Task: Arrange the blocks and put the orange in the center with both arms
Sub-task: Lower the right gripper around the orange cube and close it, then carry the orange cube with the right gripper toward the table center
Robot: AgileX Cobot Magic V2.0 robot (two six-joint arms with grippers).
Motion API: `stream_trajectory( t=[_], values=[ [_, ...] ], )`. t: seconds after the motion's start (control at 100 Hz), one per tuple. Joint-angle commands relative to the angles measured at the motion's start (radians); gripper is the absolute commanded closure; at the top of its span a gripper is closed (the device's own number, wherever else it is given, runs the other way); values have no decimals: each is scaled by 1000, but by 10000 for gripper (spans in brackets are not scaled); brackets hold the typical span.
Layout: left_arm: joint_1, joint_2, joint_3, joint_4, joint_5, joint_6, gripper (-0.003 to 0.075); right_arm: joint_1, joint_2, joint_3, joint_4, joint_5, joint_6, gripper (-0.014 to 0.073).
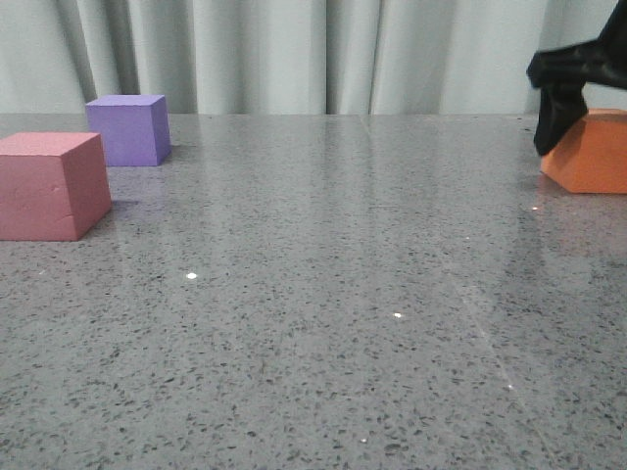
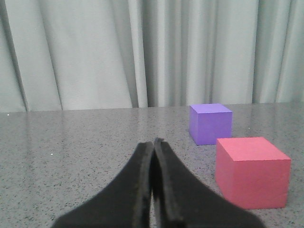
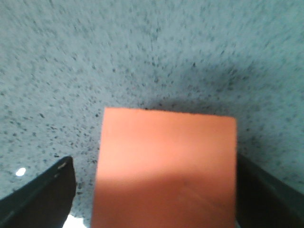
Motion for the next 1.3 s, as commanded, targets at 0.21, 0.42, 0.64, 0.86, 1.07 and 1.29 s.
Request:
stream_trajectory(
  t=[0.21, 0.42, 0.64, 0.86, 1.07, 1.29],
  values=[
    [1, -33, 55, -1, -78, 0, 739, -9, -10, -40, -1, -43, 24, 146],
    [1, -33, 55, -1, -78, 0, 739, -4, -22, -101, 30, 8, 25, 387],
    [1, -33, 55, -1, -78, 0, 739, 52, -87, -197, 76, 158, 25, 391],
    [1, -33, 55, -1, -78, 0, 739, 207, -96, -261, 90, 158, 92, 391],
    [1, -33, 55, -1, -78, 0, 739, 329, -52, -275, 84, 73, 224, 391],
    [1, -33, 55, -1, -78, 0, 739, 442, 101, -390, -5, 98, 391, 391]
  ],
)
